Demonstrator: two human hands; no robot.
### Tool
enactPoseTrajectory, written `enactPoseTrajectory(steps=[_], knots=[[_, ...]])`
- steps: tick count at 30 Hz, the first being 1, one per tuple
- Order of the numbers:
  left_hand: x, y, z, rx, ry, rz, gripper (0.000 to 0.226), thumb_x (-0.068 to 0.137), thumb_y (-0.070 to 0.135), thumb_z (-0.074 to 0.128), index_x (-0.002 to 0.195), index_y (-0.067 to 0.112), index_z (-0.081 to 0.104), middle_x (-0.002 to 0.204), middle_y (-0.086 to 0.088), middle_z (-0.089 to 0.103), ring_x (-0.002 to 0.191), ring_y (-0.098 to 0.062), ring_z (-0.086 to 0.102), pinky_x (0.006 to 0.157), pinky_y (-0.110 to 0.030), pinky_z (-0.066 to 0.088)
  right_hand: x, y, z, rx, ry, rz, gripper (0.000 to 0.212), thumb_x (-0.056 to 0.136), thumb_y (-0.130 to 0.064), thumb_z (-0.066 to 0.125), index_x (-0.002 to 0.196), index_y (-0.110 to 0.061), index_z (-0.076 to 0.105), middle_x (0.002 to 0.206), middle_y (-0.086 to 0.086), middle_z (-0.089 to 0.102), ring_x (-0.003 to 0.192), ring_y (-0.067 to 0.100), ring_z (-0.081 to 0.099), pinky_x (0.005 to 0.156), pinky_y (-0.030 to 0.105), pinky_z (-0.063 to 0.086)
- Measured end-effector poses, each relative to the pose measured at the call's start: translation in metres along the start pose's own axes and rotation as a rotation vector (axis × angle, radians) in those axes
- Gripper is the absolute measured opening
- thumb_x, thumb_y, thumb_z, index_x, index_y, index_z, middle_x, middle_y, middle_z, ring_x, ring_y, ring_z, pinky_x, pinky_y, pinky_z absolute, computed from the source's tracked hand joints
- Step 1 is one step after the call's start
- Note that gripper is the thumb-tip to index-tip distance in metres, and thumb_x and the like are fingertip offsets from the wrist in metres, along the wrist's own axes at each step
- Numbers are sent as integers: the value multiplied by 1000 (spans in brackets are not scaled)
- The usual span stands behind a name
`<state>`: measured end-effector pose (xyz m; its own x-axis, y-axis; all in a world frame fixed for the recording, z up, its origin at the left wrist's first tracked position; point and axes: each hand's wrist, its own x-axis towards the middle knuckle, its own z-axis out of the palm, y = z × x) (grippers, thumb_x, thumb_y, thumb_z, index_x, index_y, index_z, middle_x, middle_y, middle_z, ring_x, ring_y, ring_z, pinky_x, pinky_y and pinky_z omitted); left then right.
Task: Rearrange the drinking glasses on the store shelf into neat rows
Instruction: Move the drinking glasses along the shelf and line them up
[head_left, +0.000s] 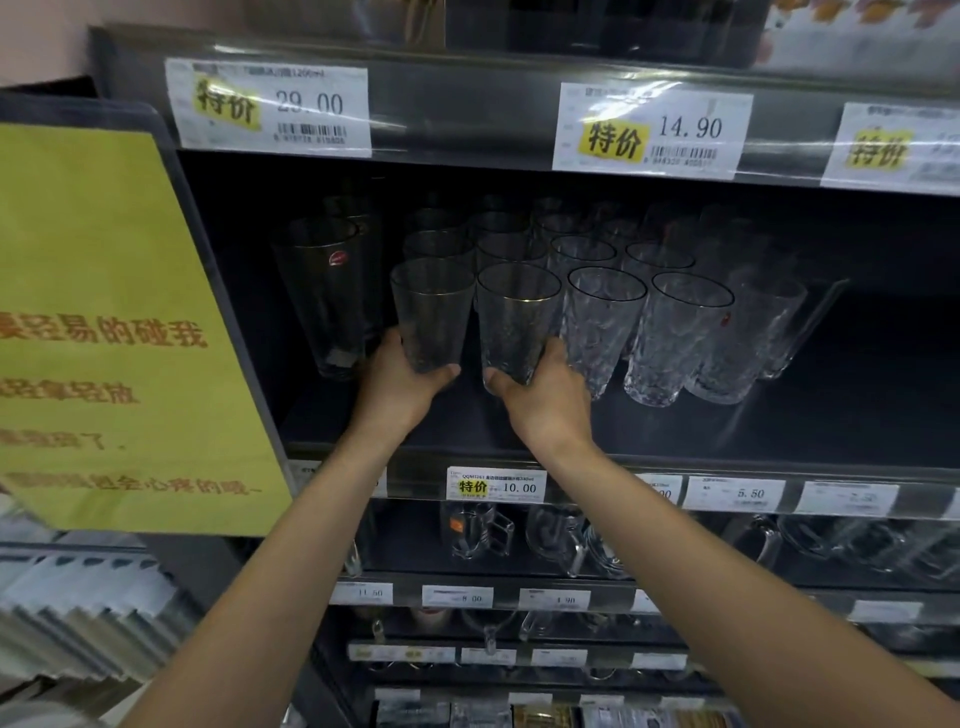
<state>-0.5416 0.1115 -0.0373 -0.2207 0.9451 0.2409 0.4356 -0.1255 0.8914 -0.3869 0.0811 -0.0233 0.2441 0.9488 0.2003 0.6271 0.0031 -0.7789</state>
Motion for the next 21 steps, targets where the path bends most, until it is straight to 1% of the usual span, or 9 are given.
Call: enactPoseTrajectory(steps=[3,7,10,13,17,19,21], knots=[[1,-2,1,1,-10,-1,64,76,22,82,132,13,52,124,-3,64,111,-17,61,95,-32,49,-1,0,-1,-2,1,-5,63,88,-42,71,135,-10,43,124,11,65,115,32,59,79,29,40],[0,-1,1,3,-10,-7,65,77,22,82,133,12,51,125,-5,63,113,-20,60,97,-33,48,-1,0,-1,-7,-1,-1,65,88,-42,70,137,-10,42,123,12,65,113,32,60,80,31,43],[-1,1,0,3,-12,-9,65,78,21,81,133,11,50,125,-5,63,113,-19,60,93,-27,45,-1,0,0,-11,-1,4,66,89,-43,70,137,-10,40,123,13,65,113,32,60,81,32,44],[-3,3,-1,-1,-14,-13,64,78,22,81,134,12,50,126,-5,63,113,-18,59,91,-26,44,-2,0,0,-14,-2,2,66,89,-42,70,138,-10,40,123,13,65,113,33,60,81,32,44],[-8,8,-5,-26,-30,-42,69,79,22,81,137,13,46,126,-1,60,105,-10,55,87,-23,40,-5,-2,-3,-37,-13,-8,71,88,-43,71,140,-8,39,123,14,65,114,34,60,82,31,45],[-14,11,-10,-59,-28,-57,71,78,27,81,138,14,45,122,2,58,105,-9,55,87,-23,41,-9,-1,-8,-91,-9,-37,72,88,-48,68,140,-8,39,119,14,67,112,35,61,82,33,47],[-21,14,-18,-72,-3,-67,70,80,36,78,138,14,46,119,6,55,109,-11,56,88,-24,42,-19,1,-20,-199,5,-102,65,91,-54,62,134,-8,47,108,15,70,106,37,63,82,37,49]])
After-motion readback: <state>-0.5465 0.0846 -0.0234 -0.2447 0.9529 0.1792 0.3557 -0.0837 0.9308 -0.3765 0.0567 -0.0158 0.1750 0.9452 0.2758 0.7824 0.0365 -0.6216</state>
